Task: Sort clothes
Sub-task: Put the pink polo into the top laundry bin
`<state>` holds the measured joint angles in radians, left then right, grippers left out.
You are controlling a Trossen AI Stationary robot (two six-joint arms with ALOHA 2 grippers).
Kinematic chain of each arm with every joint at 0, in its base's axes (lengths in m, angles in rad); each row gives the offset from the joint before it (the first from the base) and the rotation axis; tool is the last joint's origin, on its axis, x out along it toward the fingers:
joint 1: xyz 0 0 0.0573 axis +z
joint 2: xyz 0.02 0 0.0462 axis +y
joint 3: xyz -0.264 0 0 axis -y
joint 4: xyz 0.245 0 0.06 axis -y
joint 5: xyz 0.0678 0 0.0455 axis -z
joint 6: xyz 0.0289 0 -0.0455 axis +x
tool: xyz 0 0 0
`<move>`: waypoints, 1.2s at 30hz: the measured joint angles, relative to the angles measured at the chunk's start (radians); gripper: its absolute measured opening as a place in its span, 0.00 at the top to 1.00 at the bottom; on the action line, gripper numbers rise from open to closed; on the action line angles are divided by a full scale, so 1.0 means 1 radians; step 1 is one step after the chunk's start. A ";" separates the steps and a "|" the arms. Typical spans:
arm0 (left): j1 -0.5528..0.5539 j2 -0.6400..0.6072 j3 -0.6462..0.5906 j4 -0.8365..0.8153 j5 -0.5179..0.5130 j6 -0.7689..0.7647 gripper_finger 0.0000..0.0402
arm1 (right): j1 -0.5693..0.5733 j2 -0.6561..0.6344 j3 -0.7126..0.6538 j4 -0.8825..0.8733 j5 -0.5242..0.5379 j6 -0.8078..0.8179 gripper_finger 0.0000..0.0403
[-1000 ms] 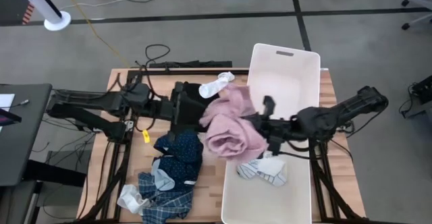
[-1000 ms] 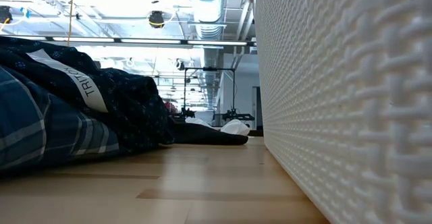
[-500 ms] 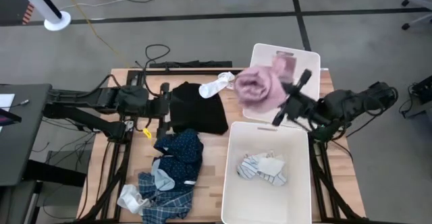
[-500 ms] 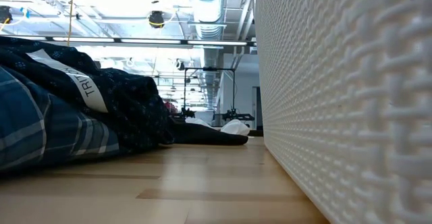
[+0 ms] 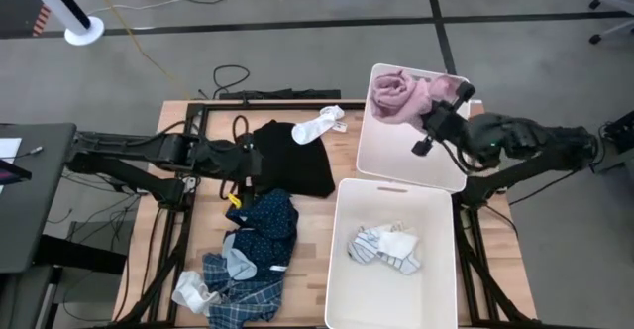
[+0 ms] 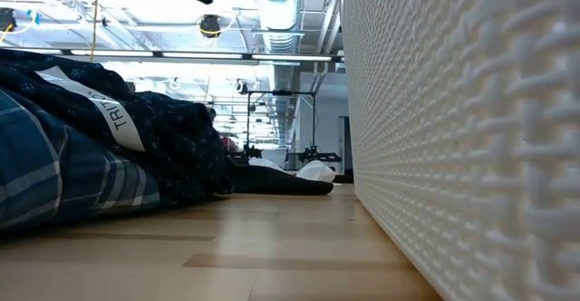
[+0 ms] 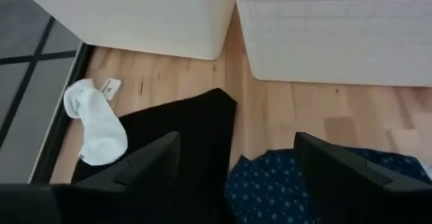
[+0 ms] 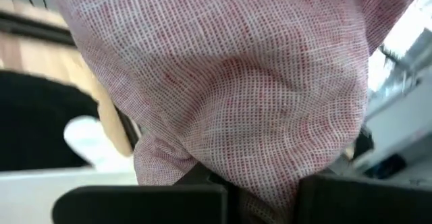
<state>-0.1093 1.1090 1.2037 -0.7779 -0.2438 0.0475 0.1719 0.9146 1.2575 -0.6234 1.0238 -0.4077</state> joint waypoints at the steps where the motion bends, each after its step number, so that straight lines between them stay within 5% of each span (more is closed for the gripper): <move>1: 0.000 0.007 0.000 0.007 -0.005 0.001 0.29 | -0.023 0.000 0.000 -0.039 -0.014 0.034 0.88; 7: 0.009 0.071 0.000 0.031 -0.014 0.030 0.29 | -0.184 0.013 0.000 -0.215 -0.160 0.204 0.88; 19: 0.139 0.233 0.000 0.118 -0.027 0.094 0.29 | -0.509 0.129 -0.036 -0.426 -0.638 0.359 0.88; 36: 0.426 0.479 0.001 0.264 0.210 0.190 0.29 | -0.615 0.319 -0.203 -0.445 -0.940 0.337 0.85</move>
<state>0.3167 1.5878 1.2045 -0.5138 -0.0335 0.2373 -0.4435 1.2341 1.0550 -1.0680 0.0834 -0.0704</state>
